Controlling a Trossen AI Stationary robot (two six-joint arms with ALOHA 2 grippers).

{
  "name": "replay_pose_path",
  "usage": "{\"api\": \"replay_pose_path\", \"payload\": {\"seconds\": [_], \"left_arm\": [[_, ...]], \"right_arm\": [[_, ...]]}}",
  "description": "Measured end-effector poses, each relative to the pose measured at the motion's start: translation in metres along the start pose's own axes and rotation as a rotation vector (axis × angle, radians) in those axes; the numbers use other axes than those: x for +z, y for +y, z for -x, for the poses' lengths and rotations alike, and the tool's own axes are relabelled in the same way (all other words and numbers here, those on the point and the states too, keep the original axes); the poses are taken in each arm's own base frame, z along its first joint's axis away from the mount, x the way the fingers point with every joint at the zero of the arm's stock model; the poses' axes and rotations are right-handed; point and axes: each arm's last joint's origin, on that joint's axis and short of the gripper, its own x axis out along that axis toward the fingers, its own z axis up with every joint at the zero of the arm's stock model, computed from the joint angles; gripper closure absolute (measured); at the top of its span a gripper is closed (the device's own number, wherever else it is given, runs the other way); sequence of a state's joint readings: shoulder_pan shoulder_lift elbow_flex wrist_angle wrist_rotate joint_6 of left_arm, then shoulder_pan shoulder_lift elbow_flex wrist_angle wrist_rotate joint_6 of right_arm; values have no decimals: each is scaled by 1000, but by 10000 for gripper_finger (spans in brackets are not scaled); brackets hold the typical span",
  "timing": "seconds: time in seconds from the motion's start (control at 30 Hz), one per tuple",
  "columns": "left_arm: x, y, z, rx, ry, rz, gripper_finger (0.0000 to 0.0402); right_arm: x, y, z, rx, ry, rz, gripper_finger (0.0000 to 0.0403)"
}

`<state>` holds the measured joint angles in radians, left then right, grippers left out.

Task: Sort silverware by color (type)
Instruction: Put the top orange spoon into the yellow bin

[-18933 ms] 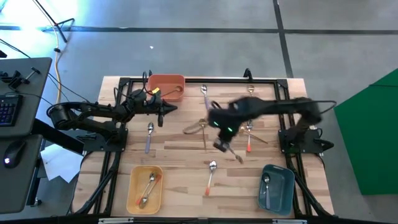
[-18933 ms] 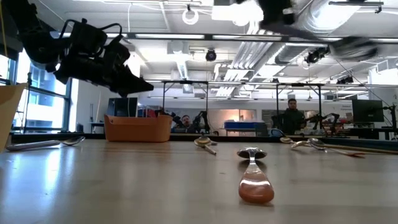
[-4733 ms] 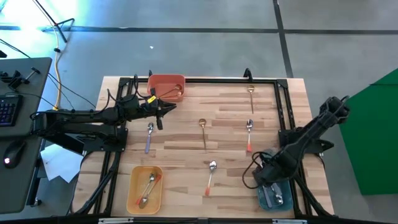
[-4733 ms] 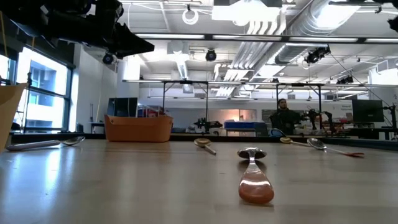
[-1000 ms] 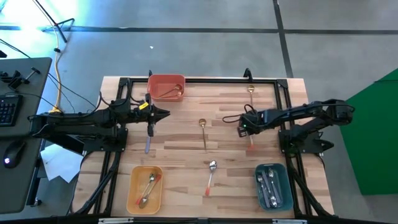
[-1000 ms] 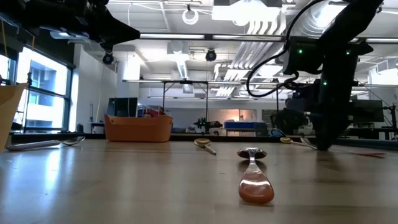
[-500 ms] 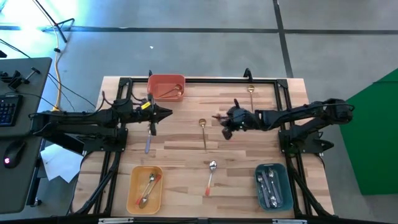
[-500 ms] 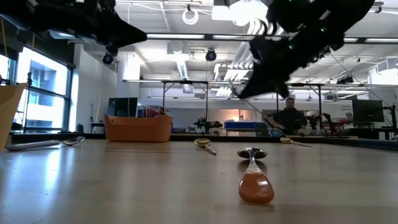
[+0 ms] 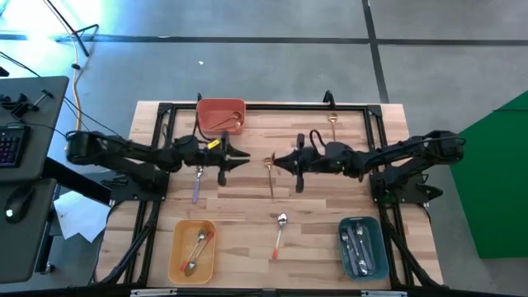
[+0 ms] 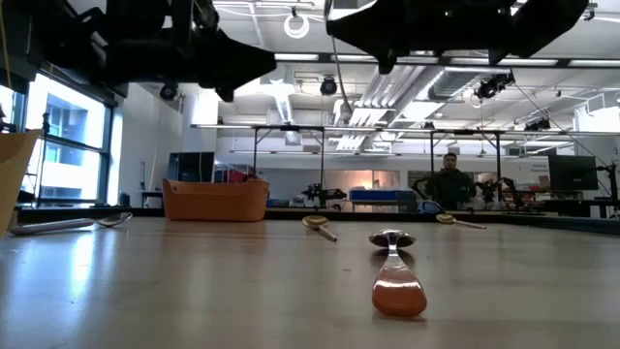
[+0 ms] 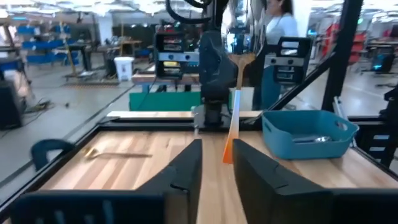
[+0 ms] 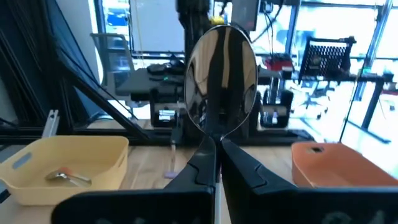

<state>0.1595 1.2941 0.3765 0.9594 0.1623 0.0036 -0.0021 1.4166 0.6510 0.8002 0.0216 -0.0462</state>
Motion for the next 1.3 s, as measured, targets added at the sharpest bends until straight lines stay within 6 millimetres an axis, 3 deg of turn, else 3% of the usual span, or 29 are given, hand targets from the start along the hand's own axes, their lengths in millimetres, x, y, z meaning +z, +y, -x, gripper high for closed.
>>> {"api": "replay_pose_path", "payload": {"seconds": [0.27,0.5,0.73,1.0,1.3], "left_arm": [[0,-19,-51,-92,-18,-56,240],[9,-27,-78,-104,-48,-78,236],[18,-27,-85,-109,-55,-77,272],[21,-27,-90,-108,-33,-82,389],[27,-28,-80,-121,73,-98,396]], "right_arm": [[6,10,1,32,-54,43,403],[6,11,1,31,-61,62,403],[7,11,1,31,-67,64,403],[10,11,1,34,-100,81,403],[7,14,1,110,-76,117,378]]}}
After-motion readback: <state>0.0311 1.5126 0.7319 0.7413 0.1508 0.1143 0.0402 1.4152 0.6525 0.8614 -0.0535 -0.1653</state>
